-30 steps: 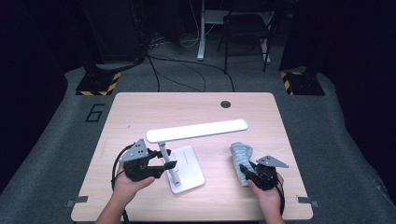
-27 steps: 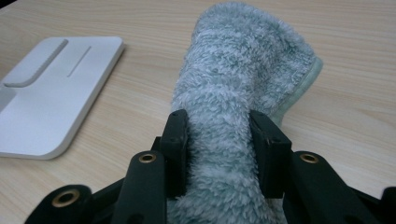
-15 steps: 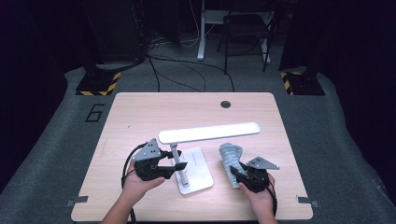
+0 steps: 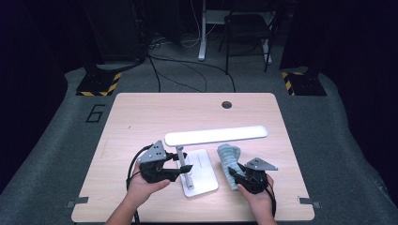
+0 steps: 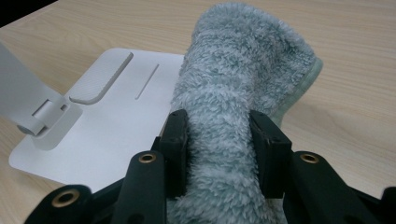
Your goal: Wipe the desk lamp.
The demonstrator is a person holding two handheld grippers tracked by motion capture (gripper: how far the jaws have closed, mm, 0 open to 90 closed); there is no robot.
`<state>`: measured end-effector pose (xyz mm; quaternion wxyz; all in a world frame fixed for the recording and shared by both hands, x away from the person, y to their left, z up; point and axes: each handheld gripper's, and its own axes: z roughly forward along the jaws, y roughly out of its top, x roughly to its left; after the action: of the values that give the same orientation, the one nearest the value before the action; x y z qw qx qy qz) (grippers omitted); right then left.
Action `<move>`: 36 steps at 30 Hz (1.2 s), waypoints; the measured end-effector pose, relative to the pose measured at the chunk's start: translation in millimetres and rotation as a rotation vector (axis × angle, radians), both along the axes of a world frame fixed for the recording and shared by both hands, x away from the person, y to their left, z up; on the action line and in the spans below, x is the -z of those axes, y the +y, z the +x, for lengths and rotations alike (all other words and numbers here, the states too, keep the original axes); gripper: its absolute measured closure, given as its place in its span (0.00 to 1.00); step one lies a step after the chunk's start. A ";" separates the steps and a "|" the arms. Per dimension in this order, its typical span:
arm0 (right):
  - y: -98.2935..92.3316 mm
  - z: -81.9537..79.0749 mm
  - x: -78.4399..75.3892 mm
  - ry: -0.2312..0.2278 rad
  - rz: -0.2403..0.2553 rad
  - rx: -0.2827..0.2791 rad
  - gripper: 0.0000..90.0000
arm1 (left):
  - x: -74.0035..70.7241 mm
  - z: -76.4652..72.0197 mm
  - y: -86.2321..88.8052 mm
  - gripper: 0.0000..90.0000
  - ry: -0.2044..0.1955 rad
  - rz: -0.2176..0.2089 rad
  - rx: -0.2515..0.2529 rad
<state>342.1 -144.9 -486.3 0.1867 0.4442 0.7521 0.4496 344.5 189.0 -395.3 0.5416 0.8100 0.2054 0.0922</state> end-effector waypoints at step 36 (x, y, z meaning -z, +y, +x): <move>68.2 -1.9 20.4 0.055 -0.088 -0.097 0.68 | 2.4 0.8 2.0 0.57 -0.013 -0.017 0.009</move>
<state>340.1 -76.6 -506.7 0.1634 0.4109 0.7965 0.4123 345.3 191.0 -397.6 0.5501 0.8057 0.1987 0.0932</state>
